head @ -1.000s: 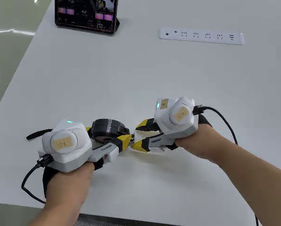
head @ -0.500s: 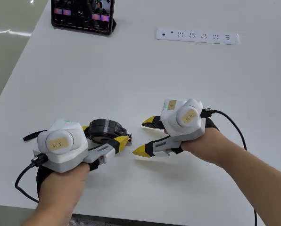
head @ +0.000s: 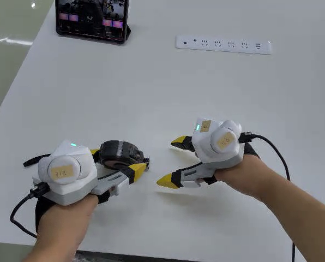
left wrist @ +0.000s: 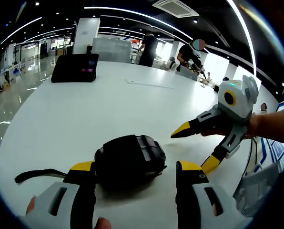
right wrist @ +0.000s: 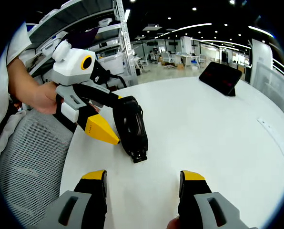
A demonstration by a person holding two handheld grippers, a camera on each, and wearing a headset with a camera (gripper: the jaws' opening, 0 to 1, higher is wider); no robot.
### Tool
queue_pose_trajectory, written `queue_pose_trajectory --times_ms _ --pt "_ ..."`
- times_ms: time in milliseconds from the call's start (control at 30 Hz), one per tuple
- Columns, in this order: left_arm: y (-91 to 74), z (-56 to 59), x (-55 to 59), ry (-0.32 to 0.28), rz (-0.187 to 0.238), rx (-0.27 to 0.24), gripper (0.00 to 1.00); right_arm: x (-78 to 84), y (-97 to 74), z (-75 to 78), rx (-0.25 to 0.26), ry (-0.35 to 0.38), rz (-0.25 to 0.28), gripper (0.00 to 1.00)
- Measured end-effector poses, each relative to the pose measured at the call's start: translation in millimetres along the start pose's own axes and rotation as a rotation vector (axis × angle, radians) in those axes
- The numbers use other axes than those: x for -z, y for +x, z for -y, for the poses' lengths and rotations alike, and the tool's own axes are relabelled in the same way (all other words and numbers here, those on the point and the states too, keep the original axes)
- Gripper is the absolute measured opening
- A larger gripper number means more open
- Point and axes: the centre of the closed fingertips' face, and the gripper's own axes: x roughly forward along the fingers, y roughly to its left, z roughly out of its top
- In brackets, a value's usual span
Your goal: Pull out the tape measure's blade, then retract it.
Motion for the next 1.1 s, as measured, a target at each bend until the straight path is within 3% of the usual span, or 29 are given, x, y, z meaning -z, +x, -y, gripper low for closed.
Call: queue_pose_trajectory --times_ms 1100 --pt "-5.9 3.7 -3.2 0.038 0.002 0.042 0.71 10.0 -24.5 0.5 0.060 0.024 0.002 0.67"
